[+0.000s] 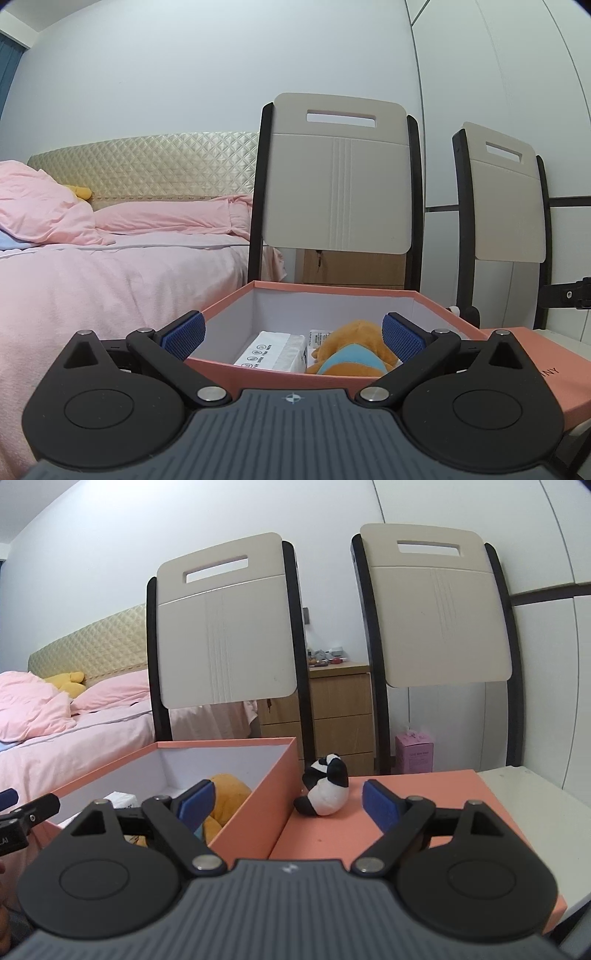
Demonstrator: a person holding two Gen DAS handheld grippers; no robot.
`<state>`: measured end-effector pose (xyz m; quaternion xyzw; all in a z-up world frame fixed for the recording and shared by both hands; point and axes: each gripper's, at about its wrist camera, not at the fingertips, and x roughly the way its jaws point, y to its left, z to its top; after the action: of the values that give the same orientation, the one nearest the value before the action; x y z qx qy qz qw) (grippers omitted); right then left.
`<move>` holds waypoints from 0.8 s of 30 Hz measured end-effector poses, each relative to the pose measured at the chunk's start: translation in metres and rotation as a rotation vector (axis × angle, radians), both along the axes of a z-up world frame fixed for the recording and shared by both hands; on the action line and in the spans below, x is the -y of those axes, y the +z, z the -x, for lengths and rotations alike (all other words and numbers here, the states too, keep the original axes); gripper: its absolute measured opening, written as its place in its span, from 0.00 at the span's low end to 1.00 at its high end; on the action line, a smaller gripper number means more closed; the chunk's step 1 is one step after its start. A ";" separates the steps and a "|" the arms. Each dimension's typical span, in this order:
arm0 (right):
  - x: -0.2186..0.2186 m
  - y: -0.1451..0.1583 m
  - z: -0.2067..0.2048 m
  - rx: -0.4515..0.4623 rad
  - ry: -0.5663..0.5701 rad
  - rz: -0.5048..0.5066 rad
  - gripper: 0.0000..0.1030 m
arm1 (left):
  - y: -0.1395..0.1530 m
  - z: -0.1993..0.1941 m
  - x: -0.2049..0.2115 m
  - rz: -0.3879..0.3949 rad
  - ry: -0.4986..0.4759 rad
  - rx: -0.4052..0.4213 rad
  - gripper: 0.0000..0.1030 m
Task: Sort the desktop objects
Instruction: 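Reach the left gripper to the panda plush and grasp it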
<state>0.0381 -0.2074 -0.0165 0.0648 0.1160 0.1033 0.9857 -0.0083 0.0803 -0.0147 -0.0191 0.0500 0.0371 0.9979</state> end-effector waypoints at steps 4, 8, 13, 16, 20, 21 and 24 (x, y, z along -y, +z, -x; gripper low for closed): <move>-0.006 -0.002 0.003 0.013 0.010 0.018 0.92 | 0.000 0.001 0.001 0.000 -0.002 0.000 1.00; -0.010 -0.002 0.006 0.029 0.025 0.027 0.99 | 0.000 0.001 0.002 -0.004 -0.005 -0.003 1.00; -0.008 -0.001 0.010 0.056 0.021 0.026 1.00 | -0.001 0.000 0.002 -0.010 -0.007 -0.006 1.00; -0.006 -0.002 0.009 0.060 0.014 0.028 1.00 | -0.001 0.000 0.002 -0.011 -0.007 -0.008 1.00; -0.004 -0.005 0.009 0.067 -0.002 0.020 1.00 | 0.000 -0.001 0.002 -0.011 -0.007 -0.008 1.00; -0.004 -0.006 0.009 0.069 -0.005 0.017 1.00 | 0.000 -0.001 0.002 -0.012 -0.007 -0.008 1.00; -0.003 -0.008 0.008 0.072 -0.011 0.015 1.00 | -0.001 -0.001 0.003 -0.015 -0.004 -0.008 1.00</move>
<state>0.0306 -0.2041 -0.0246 0.0542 0.0811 0.0995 0.9902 -0.0069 0.0776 -0.0155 -0.0112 0.0539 0.0353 0.9979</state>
